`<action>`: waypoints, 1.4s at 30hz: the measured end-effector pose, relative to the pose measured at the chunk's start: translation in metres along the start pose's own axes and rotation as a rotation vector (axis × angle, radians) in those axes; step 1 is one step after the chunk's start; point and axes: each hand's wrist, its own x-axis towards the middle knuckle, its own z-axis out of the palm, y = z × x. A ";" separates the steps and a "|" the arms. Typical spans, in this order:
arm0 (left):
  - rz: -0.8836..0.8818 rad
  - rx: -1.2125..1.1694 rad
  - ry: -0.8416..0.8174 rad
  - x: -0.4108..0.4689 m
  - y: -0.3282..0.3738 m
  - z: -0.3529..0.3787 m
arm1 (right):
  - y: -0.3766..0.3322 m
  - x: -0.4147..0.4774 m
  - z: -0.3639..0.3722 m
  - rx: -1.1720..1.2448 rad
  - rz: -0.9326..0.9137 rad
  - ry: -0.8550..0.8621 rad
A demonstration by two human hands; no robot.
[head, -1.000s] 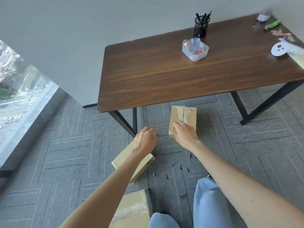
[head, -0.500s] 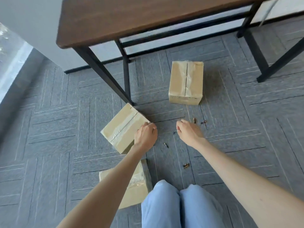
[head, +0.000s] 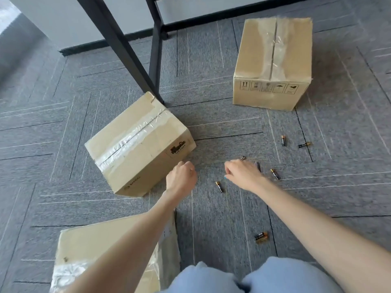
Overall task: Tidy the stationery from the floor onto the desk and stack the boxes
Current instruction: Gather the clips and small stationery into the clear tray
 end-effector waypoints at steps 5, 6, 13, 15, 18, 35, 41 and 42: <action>-0.121 0.015 0.006 0.027 -0.024 0.055 | -0.002 0.035 0.056 -0.096 -0.092 -0.046; -0.143 0.017 -0.003 0.030 -0.027 0.063 | -0.003 0.038 0.064 -0.132 -0.102 -0.032; -0.244 -0.076 0.056 0.040 -0.031 0.101 | -0.007 0.045 0.101 -0.075 -0.023 -0.013; -0.242 -0.177 0.102 0.041 -0.030 0.105 | -0.005 0.041 0.098 0.021 0.004 0.011; -0.189 -0.271 0.102 0.043 -0.020 0.108 | 0.005 0.038 0.091 0.144 0.082 0.065; 0.201 -0.203 0.087 0.078 0.113 0.120 | 0.116 0.018 0.063 0.050 0.432 0.212; 0.276 0.014 0.229 0.092 0.117 0.133 | 0.116 0.021 0.068 0.093 0.423 0.233; 0.284 0.043 0.227 0.093 0.117 0.135 | 0.116 0.020 0.067 0.118 0.412 0.249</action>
